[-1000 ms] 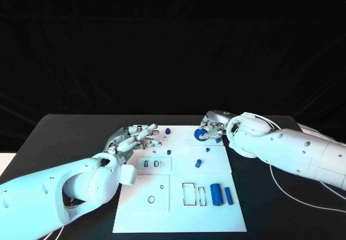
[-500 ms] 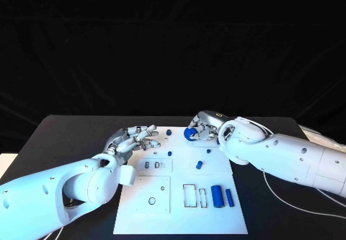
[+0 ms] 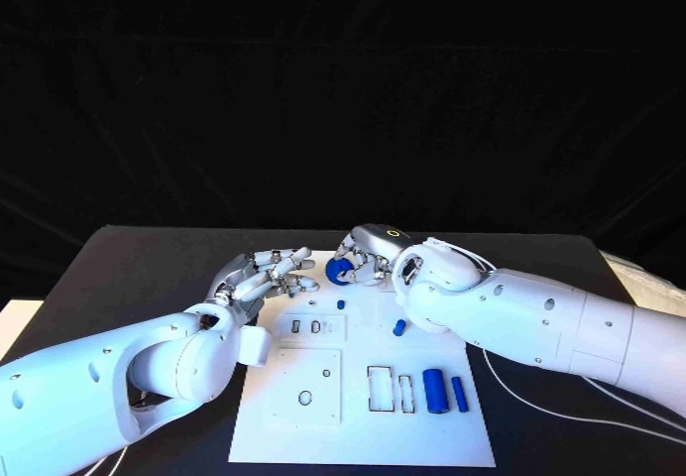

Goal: Assemble the parts on the task board

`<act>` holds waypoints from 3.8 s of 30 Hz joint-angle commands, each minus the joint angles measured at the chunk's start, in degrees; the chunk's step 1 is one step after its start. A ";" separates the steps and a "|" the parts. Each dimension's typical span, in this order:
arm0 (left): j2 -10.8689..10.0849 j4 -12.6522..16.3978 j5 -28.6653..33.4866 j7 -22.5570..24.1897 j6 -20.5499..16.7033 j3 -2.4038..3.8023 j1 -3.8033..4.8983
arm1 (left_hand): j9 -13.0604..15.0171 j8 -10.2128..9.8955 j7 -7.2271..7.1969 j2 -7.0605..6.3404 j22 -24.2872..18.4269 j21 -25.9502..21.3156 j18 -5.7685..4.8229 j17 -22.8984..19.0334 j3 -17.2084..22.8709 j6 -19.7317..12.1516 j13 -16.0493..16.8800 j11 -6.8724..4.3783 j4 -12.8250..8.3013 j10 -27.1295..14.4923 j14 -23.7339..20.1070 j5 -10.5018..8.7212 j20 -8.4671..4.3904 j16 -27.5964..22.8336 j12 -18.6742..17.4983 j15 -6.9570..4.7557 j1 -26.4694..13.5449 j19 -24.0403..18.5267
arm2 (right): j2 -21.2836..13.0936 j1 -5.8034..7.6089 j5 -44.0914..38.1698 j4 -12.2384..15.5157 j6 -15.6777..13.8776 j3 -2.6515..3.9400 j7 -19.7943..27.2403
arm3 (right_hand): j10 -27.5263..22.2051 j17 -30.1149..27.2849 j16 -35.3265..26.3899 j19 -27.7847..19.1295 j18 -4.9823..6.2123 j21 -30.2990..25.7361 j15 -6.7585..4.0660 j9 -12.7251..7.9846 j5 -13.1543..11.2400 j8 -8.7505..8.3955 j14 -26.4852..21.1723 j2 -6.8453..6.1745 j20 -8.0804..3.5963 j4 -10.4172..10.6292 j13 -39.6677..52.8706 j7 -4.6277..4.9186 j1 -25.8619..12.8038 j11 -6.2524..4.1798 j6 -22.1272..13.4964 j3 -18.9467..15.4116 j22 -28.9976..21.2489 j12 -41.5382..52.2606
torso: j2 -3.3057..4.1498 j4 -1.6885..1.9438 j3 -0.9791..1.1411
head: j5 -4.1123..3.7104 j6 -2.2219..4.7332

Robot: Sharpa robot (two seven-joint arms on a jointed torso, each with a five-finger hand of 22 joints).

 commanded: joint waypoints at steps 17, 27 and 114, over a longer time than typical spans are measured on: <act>0.01 0.11 -0.02 0.63 0.97 0.05 0.06 | -0.05 -0.37 0.33 0.60 -0.08 -0.24 0.52 0.09 -0.05 0.15 -0.05 0.11 -0.33 -0.37 -0.27 -0.07 0.06 -0.10 -0.29 -0.06 0.09 -0.29 | 3.57 -1.14 -3.01 -3.89 0.65 -0.41 -1.06 | -4.23 4.29 0.34 -0.52 -0.96 -0.52 0.67 -0.25 0.27 -2.17 4.12 -1.97 0.49 0.27 -5.14 1.04 -1.95 1.60 -3.52 1.43 -1.30 -6.15 | 0.01 -0.19 0.18 | 0.34 -0.48; -0.08 0.12 -0.02 0.57 0.97 0.05 0.07 | -0.05 -0.37 0.33 0.60 -0.08 -0.24 0.52 0.09 -0.05 0.15 -0.05 0.11 -0.33 -0.37 -0.27 -0.07 0.06 -0.10 -0.29 -0.06 0.09 -0.29 | 3.28 -1.15 -3.16 -3.85 0.15 -0.42 -1.09 | -9.18 3.62 -0.07 -2.01 -0.44 -1.96 2.28 -0.87 2.63 -2.64 3.79 -5.18 2.14 1.10 -10.93 2.76 -4.12 3.33 -16.47 -0.96 -3.86 -12.56 | 0.03 -0.16 0.20 | 0.25 -0.55; 0.19 -1.50 -0.03 0.45 1.68 -0.02 -0.49 | -0.03 -0.47 0.31 0.69 -0.06 -0.22 0.54 0.43 -0.03 0.20 -0.04 0.10 -0.50 -0.40 -0.41 -0.08 0.09 -0.05 -0.32 -0.06 0.12 -0.39 | -17.36 -4.49 20.44 -6.25 4.13 0.52 22.13 | -4.34 6.42 1.36 -0.61 -0.93 0.00 1.26 0.13 4.13 -0.24 4.31 -2.04 1.37 -1.23 -3.24 1.27 1.04 1.97 -3.31 -2.40 -0.81 -3.70 | -1.07 -1.99 1.66 | -0.21 -1.76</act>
